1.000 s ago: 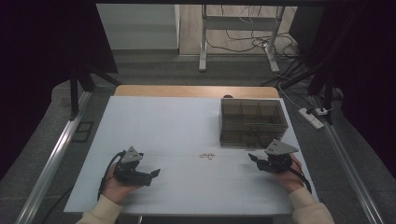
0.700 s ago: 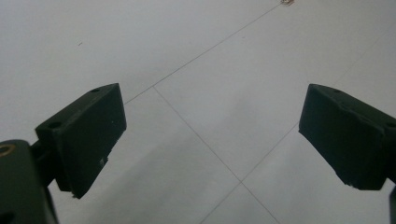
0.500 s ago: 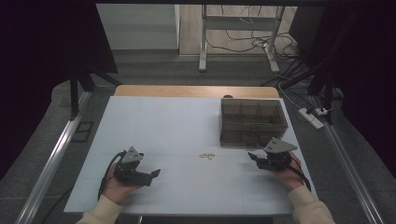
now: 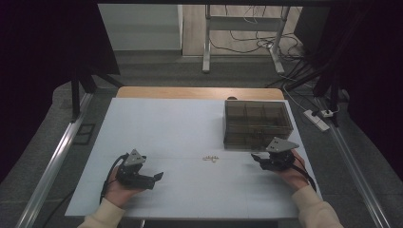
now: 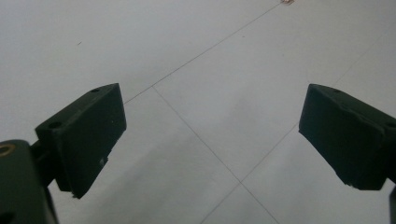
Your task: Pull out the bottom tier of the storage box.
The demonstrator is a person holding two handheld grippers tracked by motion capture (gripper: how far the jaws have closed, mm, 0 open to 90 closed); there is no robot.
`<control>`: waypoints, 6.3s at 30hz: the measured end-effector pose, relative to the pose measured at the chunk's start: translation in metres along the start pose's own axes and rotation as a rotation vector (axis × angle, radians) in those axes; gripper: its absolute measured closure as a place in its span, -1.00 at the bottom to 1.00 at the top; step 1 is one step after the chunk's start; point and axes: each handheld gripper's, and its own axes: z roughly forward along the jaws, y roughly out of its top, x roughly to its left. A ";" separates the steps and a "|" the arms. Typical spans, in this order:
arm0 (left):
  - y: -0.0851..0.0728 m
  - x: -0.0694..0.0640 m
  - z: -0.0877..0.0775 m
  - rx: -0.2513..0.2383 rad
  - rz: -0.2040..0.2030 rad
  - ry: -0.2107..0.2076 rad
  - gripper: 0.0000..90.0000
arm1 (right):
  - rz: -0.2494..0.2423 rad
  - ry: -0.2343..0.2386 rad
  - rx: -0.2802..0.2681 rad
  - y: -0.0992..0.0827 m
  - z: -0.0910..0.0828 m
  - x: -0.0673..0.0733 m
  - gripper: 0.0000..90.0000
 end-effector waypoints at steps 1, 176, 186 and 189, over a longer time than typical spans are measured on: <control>0.000 0.000 0.000 0.000 0.000 0.000 -0.85 | 0.002 0.002 0.003 0.000 0.001 0.000 -0.18; -0.001 0.002 0.000 0.002 0.000 -0.004 -0.85 | -0.192 0.220 0.209 0.023 0.046 -0.016 0.60; -0.001 0.002 0.000 0.000 -0.001 -0.002 -0.85 | -0.189 0.235 0.211 0.024 0.044 -0.015 0.61; -0.001 0.002 0.000 0.002 -0.001 -0.003 -0.85 | -0.192 0.238 0.210 0.024 0.043 -0.015 0.62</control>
